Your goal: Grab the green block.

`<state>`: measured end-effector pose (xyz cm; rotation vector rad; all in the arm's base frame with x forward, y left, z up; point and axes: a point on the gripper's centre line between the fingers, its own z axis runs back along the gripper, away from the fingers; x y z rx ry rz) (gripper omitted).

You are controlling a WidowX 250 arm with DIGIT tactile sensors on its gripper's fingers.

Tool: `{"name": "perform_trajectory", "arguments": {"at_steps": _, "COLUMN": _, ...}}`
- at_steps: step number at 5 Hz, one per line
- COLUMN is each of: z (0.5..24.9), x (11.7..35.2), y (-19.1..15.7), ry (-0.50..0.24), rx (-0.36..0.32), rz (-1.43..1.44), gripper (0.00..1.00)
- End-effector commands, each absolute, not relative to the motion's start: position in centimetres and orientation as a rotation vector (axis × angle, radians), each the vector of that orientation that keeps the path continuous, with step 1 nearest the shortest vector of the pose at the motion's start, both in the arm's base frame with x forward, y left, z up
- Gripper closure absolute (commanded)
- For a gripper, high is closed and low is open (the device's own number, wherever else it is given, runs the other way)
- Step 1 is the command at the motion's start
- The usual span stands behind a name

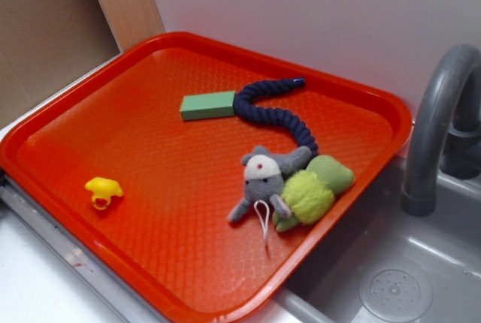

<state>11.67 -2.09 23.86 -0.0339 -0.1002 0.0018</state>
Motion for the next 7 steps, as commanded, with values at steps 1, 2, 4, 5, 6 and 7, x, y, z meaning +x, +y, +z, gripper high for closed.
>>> {"name": "perform_trajectory", "arguments": {"at_steps": 1, "z": 23.9, "x": 11.7, "y": -2.1, "ry": -0.100, "rx": -0.034, "rz": 0.002, "gripper": 0.00}}
{"name": "perform_trajectory", "arguments": {"at_steps": 2, "z": 25.0, "x": 14.1, "y": -4.4, "ry": -0.142, "rx": 0.132, "rz": -0.155, "gripper": 0.00}}
{"name": "perform_trajectory", "arguments": {"at_steps": 4, "z": 25.2, "x": 17.7, "y": -9.7, "ry": -0.365, "rx": 0.317, "rz": -0.397, "gripper": 0.00}}
{"name": "perform_trajectory", "arguments": {"at_steps": 5, "z": 23.6, "x": 20.4, "y": -11.2, "ry": -0.535, "rx": 0.132, "rz": -0.513, "gripper": 0.00}}
{"name": "perform_trajectory", "arguments": {"at_steps": 6, "z": 21.5, "x": 23.2, "y": -11.1, "ry": -0.559, "rx": 0.027, "rz": -0.532, "gripper": 0.00}}
{"name": "perform_trajectory", "arguments": {"at_steps": 7, "z": 19.5, "x": 25.7, "y": -11.6, "ry": -0.537, "rx": -0.055, "rz": -0.535, "gripper": 0.00}}
